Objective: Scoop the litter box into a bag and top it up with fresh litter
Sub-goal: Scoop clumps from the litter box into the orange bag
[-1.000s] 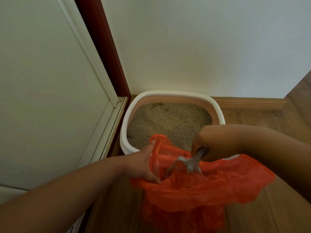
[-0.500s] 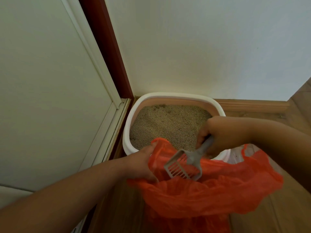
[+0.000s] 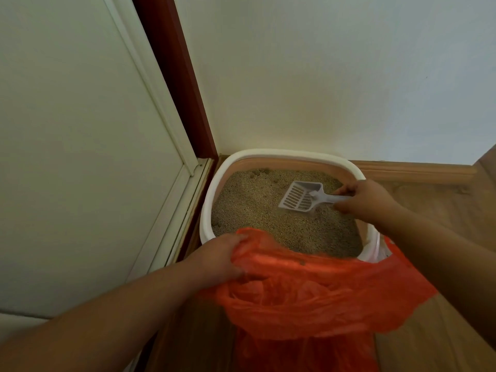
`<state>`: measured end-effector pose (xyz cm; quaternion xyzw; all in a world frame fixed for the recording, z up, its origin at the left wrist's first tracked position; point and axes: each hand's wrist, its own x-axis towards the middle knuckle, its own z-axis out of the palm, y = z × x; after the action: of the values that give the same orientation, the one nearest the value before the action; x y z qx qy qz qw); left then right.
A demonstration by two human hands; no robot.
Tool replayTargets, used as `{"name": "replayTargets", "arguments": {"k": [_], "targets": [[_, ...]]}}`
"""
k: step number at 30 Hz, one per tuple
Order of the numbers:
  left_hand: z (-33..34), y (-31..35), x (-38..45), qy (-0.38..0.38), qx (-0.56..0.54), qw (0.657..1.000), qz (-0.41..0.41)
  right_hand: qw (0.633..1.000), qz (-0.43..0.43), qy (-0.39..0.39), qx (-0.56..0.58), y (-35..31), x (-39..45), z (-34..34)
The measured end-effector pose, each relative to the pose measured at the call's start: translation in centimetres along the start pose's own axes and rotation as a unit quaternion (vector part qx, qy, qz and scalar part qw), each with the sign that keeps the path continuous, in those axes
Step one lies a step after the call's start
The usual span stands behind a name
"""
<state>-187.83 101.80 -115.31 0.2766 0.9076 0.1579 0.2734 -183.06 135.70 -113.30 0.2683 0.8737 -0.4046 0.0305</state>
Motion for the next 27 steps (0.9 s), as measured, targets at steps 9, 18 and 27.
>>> {"name": "replayTargets", "arguments": {"k": [9, 18, 27], "targets": [[0.5, -1.8, 1.7, 0.014, -0.011, 1.000, -0.006, 0.999, -0.017, 0.042, -0.030, -0.6, 4.6, 5.3], [0.9, -3.3, 2.9, 0.002, -0.020, 0.999, -0.024, 0.998, 0.007, 0.016, -0.064, -2.1, 9.6, 8.8], [1.3, -3.8, 3.1, -0.017, -0.031, 0.999, -0.036, 0.998, -0.040, 0.001, -0.045, -3.1, 11.8, 11.7]]}}
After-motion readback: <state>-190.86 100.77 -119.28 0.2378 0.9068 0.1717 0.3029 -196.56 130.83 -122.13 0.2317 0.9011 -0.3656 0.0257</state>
